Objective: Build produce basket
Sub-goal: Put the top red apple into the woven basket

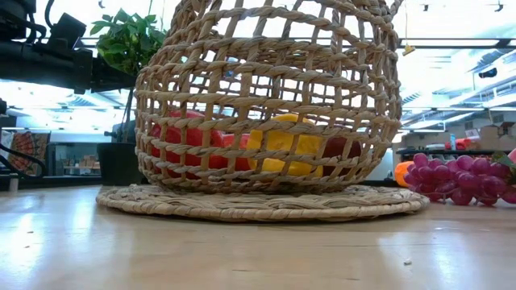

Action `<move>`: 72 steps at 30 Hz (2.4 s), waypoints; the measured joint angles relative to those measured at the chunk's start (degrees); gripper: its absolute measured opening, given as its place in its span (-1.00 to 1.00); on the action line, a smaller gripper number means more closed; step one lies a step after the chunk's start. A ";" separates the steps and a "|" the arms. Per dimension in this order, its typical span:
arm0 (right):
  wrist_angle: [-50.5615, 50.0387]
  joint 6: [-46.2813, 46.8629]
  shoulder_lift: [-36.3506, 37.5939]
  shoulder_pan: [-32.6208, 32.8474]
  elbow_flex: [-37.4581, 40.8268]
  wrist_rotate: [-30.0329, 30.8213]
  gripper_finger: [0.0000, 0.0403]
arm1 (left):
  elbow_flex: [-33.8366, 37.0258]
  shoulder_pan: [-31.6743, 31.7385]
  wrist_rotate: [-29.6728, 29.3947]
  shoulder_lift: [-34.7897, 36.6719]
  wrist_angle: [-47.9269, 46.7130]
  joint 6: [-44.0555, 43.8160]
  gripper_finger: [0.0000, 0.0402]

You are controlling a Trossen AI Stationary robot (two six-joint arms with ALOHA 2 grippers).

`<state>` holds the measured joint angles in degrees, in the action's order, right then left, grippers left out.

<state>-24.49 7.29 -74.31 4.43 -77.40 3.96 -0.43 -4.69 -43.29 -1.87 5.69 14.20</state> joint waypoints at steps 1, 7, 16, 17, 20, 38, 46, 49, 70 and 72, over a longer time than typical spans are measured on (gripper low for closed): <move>-0.12 0.02 -0.72 0.79 -0.25 0.43 0.85 | 0.00 0.01 0.01 0.00 0.00 0.01 0.93; -8.65 3.12 -6.90 3.23 -5.89 2.46 0.85 | 0.00 0.00 0.00 0.00 0.00 0.00 0.93; -27.21 3.36 -20.71 4.01 -24.04 2.67 0.85 | 0.00 0.00 0.02 0.00 -0.02 0.00 0.93; -27.47 3.18 -22.10 3.97 -25.49 2.68 0.85 | 0.00 0.02 0.02 0.00 0.00 0.00 0.93; -26.94 3.02 -25.66 3.78 -27.76 2.37 0.85 | 0.00 0.00 0.02 0.00 -0.01 -0.01 0.93; -23.19 3.47 -32.96 7.28 -22.78 -0.80 0.85 | 0.00 0.02 0.02 0.00 -0.13 0.02 0.93; -14.44 8.81 -32.96 7.86 -16.70 -2.57 0.85 | 0.00 0.00 0.02 0.00 -0.13 0.00 0.93; -14.34 9.10 -33.12 7.84 -16.66 -3.86 0.85 | 0.00 0.00 0.02 0.00 -0.11 0.00 0.93; -2.93 9.12 -33.42 7.97 -8.49 -3.21 0.85 | -0.01 0.01 0.01 0.00 -0.10 0.00 0.93; -0.96 9.08 -33.42 7.97 -7.82 -4.14 0.85 | 0.00 0.01 0.01 0.00 -0.09 0.00 0.93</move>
<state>-25.46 16.37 -107.72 12.40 -85.22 -0.18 -0.43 -4.67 -43.28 -1.87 5.61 14.20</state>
